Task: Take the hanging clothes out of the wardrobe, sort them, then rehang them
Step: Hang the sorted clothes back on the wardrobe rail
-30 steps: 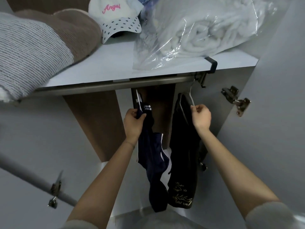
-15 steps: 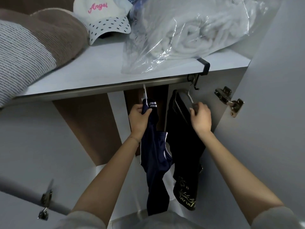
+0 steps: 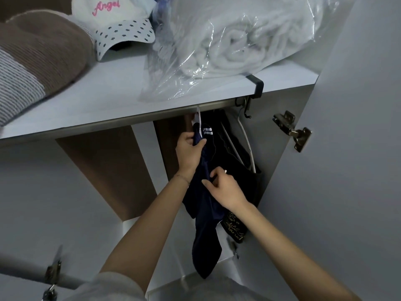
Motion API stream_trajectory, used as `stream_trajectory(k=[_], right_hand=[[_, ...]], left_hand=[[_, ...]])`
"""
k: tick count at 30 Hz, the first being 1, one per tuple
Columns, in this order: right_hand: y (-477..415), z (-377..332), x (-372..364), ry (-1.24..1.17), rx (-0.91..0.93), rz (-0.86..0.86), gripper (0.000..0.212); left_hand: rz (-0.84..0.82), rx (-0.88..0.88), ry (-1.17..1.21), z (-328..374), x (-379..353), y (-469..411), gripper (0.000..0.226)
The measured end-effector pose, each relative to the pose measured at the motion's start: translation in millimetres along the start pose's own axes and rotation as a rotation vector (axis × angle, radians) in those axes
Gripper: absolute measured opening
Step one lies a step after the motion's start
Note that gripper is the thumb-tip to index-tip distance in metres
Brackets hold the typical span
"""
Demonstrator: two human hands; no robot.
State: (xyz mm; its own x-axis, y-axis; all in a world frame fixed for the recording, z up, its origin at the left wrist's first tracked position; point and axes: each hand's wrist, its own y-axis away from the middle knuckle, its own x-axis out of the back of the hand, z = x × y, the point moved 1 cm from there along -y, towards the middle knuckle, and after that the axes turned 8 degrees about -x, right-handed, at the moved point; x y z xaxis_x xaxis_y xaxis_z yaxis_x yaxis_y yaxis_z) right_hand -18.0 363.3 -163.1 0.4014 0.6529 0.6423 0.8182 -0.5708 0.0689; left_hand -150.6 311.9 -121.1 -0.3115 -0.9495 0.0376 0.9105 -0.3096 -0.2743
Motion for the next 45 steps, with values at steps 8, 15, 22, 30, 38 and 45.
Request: stream_trajectory(k=[8,15,22,30,38,45], right_hand=[[-7,5,10,-0.027,0.107,0.311,0.013],[-27,14,44,-0.197,0.122,0.434,0.017],[-40,25,51,-0.168,0.085,0.435,0.017],[-63,35,56,-0.153,-0.080,0.348,0.030],[-70,46,71,-0.043,-0.222,0.391,0.024],[-71,46,67,0.043,-0.279,0.432,0.019]], left_hand=[[-0.140,-0.067,0.033,11,-12,-3,0.036],[-0.366,-0.426,-0.442,5,8,6,0.049],[-0.407,-0.556,-0.746,-10,25,25,0.051],[-0.399,-0.490,-0.782,-21,40,44,0.050],[-0.385,-0.448,-0.825,-21,50,52,0.050],[-0.409,-0.429,-0.845,-17,62,59,0.050]])
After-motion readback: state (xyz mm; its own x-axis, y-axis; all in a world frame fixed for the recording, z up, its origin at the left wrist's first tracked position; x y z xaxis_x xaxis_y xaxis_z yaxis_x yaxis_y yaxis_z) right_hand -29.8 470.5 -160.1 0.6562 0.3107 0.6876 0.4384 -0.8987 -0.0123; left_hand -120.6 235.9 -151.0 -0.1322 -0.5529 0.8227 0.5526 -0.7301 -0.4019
